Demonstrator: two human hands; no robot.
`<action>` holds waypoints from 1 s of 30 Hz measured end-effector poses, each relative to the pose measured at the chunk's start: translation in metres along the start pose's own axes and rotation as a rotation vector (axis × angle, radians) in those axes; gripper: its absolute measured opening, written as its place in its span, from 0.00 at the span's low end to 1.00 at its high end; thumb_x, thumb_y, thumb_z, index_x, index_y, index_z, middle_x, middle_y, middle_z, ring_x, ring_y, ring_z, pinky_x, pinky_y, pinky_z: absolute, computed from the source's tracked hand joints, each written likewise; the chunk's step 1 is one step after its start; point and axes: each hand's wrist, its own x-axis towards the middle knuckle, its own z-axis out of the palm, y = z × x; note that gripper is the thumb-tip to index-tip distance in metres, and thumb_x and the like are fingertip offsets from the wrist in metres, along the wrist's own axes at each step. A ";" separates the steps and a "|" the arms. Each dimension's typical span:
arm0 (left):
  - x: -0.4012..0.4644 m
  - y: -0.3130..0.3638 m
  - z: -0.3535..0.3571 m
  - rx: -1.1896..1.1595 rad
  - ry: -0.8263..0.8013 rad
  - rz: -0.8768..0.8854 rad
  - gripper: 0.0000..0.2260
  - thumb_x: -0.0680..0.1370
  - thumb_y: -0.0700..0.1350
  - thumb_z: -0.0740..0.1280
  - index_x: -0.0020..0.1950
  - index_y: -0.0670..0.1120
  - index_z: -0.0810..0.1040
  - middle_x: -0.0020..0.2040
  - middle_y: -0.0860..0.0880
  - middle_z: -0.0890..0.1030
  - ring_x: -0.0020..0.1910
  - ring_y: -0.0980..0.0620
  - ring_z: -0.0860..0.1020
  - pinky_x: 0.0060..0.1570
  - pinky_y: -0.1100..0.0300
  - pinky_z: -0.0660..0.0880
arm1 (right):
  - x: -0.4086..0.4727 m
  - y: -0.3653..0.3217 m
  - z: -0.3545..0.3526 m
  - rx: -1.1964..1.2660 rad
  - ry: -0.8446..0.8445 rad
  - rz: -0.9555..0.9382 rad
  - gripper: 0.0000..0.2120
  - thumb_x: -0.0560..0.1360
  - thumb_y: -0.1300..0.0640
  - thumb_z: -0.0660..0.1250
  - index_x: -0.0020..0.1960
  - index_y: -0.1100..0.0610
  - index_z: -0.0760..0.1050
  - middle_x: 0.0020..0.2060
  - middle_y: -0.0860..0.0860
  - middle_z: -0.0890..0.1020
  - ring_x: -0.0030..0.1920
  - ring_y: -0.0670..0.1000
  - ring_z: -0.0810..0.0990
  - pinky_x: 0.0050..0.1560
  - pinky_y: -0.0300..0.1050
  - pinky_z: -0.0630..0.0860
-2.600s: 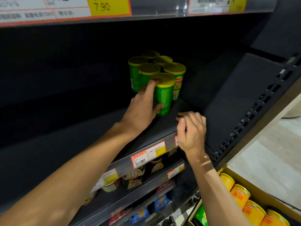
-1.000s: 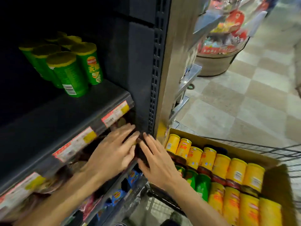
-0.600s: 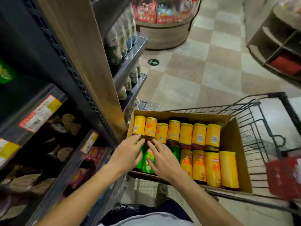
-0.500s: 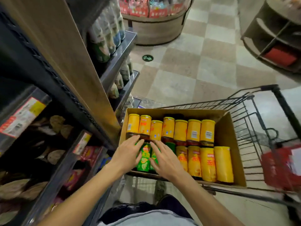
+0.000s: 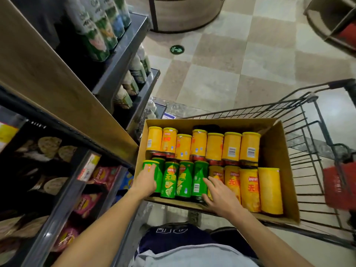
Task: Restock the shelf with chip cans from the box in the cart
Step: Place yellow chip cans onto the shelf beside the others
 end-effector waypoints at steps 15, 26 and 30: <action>0.026 0.010 0.030 -0.224 -0.065 -0.172 0.52 0.73 0.57 0.74 0.79 0.55 0.35 0.61 0.40 0.79 0.55 0.41 0.80 0.56 0.46 0.75 | -0.020 0.066 -0.015 0.137 0.077 0.098 0.24 0.83 0.46 0.58 0.77 0.50 0.62 0.72 0.47 0.69 0.71 0.47 0.67 0.68 0.41 0.69; -0.011 0.099 -0.016 -0.446 -0.101 0.195 0.49 0.71 0.51 0.77 0.79 0.57 0.45 0.61 0.45 0.79 0.45 0.56 0.78 0.52 0.57 0.76 | 0.015 0.129 -0.084 0.404 0.609 0.373 0.17 0.80 0.50 0.64 0.67 0.54 0.72 0.56 0.49 0.78 0.57 0.49 0.78 0.56 0.50 0.79; -0.025 0.117 -0.028 -0.555 -0.121 0.240 0.49 0.70 0.51 0.77 0.78 0.61 0.44 0.64 0.46 0.78 0.51 0.55 0.80 0.57 0.56 0.76 | 0.042 0.144 -0.100 0.383 0.536 0.502 0.26 0.78 0.42 0.65 0.71 0.52 0.65 0.60 0.53 0.76 0.60 0.55 0.77 0.56 0.57 0.79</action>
